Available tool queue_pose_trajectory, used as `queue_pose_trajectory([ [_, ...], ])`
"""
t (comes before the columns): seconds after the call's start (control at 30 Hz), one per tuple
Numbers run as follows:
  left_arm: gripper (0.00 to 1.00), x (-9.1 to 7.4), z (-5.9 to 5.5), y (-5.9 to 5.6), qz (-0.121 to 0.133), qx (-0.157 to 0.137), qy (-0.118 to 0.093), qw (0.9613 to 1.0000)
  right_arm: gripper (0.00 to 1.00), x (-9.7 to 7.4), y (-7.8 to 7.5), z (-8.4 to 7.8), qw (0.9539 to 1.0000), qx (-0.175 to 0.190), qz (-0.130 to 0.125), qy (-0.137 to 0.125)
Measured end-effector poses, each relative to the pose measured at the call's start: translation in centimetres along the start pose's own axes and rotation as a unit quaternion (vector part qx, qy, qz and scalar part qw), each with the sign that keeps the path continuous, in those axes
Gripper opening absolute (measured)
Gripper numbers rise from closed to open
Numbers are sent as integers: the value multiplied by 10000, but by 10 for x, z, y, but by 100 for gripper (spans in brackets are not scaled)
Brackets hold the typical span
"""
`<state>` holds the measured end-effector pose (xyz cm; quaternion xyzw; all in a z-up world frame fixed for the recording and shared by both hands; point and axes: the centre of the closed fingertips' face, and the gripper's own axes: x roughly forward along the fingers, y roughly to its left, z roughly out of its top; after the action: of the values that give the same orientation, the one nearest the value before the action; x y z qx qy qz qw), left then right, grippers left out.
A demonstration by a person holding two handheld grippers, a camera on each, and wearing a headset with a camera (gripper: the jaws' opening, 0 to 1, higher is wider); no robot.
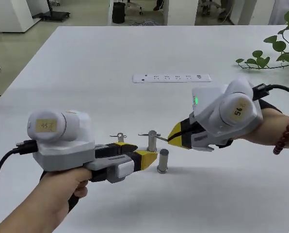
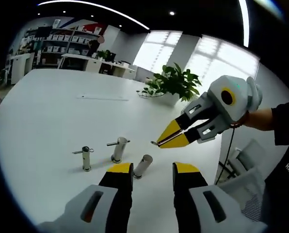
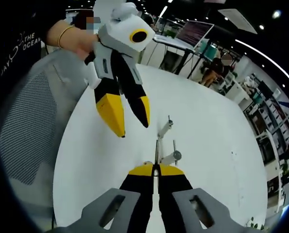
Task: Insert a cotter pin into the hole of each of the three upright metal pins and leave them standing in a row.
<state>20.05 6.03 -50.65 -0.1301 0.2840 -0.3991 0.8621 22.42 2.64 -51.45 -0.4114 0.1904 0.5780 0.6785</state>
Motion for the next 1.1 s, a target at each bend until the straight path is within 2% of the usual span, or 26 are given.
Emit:
queue_pose_trajectory([
  [0.27,22,5,-1,-8,-142,-253,20,9996,0,0,12,8,9997,-228,88,-96],
  [0.4,19,6,-1,-10,-173,-280,27,9995,0,0,17,13,9993,-303,156,-139],
  [0.5,15,6,-1,-10,-192,-329,15,9993,0,0,20,17,9990,-368,184,-161],
  [0.77,11,6,1,-12,-251,-436,-31,9987,0,2,26,23,9977,-616,242,-170],
  [1.1,1,5,2,-14,-290,-582,-101,9978,0,2,29,27,9969,-731,239,-166],
])
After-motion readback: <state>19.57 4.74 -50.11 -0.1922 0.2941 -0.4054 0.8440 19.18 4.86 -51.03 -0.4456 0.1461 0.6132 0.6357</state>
